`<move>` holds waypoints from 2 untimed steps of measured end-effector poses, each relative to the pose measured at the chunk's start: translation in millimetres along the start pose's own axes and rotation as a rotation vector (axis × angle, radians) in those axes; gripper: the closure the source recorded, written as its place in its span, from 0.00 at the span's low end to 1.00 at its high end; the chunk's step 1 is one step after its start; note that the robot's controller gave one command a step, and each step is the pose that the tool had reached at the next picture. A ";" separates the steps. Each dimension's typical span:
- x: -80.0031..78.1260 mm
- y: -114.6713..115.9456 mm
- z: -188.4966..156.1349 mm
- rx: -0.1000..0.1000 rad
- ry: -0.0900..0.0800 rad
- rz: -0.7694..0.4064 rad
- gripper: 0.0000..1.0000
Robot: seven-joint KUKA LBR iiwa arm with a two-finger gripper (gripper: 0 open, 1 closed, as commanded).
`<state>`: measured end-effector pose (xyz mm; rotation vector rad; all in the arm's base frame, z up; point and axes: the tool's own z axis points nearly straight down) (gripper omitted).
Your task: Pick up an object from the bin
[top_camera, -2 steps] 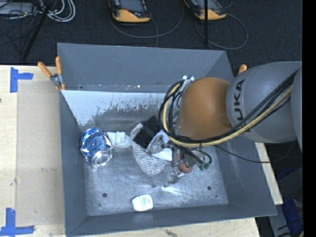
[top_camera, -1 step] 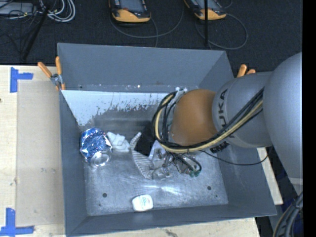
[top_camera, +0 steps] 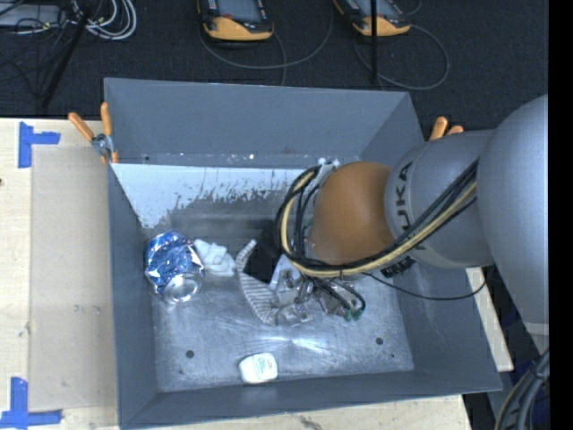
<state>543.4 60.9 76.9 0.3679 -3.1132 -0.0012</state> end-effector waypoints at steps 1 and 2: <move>-2.4 -3.4 -154.6 0.002 -0.013 -0.070 1.00; -1.7 -3.3 -153.1 0.002 -0.009 -0.070 1.00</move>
Offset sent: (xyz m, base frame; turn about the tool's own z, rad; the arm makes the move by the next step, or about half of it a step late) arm 0.0000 0.0000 0.0000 0.0000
